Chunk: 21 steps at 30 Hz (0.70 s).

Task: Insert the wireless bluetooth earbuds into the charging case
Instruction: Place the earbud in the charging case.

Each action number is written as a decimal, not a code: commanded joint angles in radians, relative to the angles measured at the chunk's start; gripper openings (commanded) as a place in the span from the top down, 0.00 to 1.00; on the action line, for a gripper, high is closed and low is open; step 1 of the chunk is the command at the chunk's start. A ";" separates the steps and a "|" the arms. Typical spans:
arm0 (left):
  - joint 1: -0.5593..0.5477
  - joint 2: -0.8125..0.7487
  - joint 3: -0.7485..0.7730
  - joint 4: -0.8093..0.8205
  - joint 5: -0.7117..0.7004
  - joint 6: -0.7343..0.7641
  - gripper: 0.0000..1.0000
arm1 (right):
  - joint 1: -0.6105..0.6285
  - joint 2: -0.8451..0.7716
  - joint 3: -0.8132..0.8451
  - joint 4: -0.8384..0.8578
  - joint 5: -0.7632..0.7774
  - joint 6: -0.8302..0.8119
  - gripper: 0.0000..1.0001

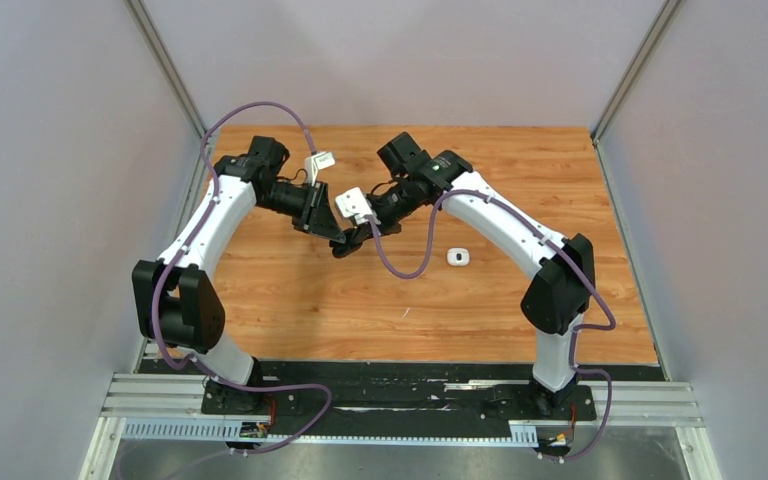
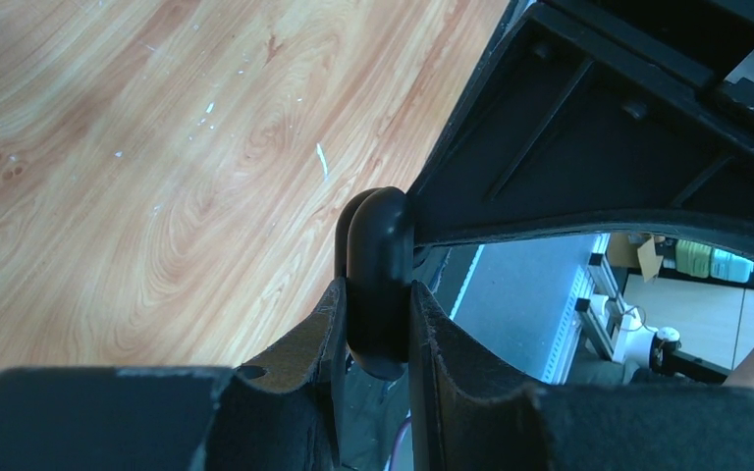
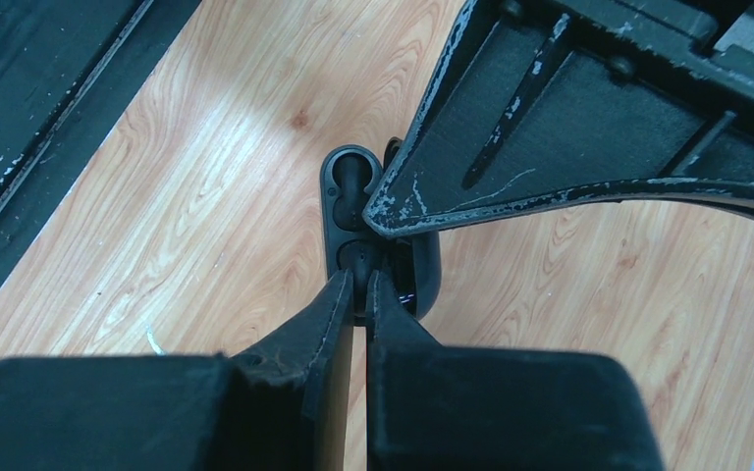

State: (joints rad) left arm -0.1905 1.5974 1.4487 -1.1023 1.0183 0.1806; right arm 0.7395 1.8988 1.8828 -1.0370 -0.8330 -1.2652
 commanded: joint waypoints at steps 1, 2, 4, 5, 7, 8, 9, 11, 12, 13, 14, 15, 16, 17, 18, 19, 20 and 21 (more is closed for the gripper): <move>-0.004 -0.003 0.037 0.011 0.049 -0.011 1.00 | 0.006 0.029 0.067 -0.028 -0.025 0.034 0.87; -0.003 -0.003 0.037 0.011 0.048 -0.010 1.00 | 0.006 0.032 0.077 -0.026 -0.025 0.044 0.84; -0.003 -0.004 0.036 0.008 0.045 -0.006 1.00 | 0.006 0.035 0.097 -0.026 -0.020 0.069 0.79; -0.004 -0.004 0.036 0.008 0.044 -0.004 1.00 | 0.006 0.035 0.109 -0.027 -0.019 0.083 0.77; -0.003 -0.005 0.033 0.008 0.041 -0.001 1.00 | 0.002 0.026 0.127 -0.028 -0.019 0.108 0.74; -0.003 -0.005 0.032 0.007 0.039 0.000 1.00 | 0.001 0.020 0.132 -0.028 -0.020 0.116 0.73; -0.004 -0.005 0.032 0.008 0.038 0.000 1.00 | 0.000 0.012 0.133 -0.028 -0.021 0.124 0.72; -0.004 -0.004 0.033 0.011 0.037 0.000 1.00 | -0.005 -0.005 0.133 -0.028 -0.026 0.138 0.71; -0.004 -0.004 0.034 0.012 0.036 0.001 1.00 | -0.007 -0.013 0.135 -0.028 -0.031 0.148 0.70; -0.004 -0.004 0.036 0.012 0.034 0.002 1.00 | -0.012 -0.020 0.137 -0.028 -0.036 0.162 0.70; -0.004 -0.006 0.035 0.010 0.029 0.003 1.00 | -0.018 -0.027 0.137 -0.028 -0.043 0.175 0.69; -0.003 -0.007 0.036 0.008 0.027 0.005 1.00 | -0.025 -0.037 0.136 -0.029 -0.050 0.192 0.68; -0.003 -0.009 0.037 0.007 0.023 0.008 1.00 | -0.034 -0.047 0.133 -0.028 -0.057 0.210 0.66; -0.003 -0.010 0.037 0.006 0.022 0.010 1.00 | -0.046 -0.058 0.127 -0.027 -0.065 0.227 0.65; -0.003 -0.013 0.037 0.003 0.023 0.014 1.00 | -0.058 -0.066 0.118 -0.025 -0.072 0.250 0.64; -0.003 -0.014 0.040 0.001 0.026 0.016 1.00 | -0.070 -0.074 0.109 -0.021 -0.083 0.276 0.61; -0.003 -0.014 0.042 -0.002 0.030 0.020 1.00 | -0.082 -0.082 0.095 -0.010 -0.091 0.305 0.58; -0.003 -0.013 0.048 -0.006 0.039 0.023 1.00 | -0.093 -0.090 0.080 0.005 -0.099 0.340 0.57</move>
State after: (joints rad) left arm -0.1902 1.5993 1.4490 -1.0973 1.0195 0.1848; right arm 0.6937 1.9003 1.9743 -1.0657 -0.8585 -1.0546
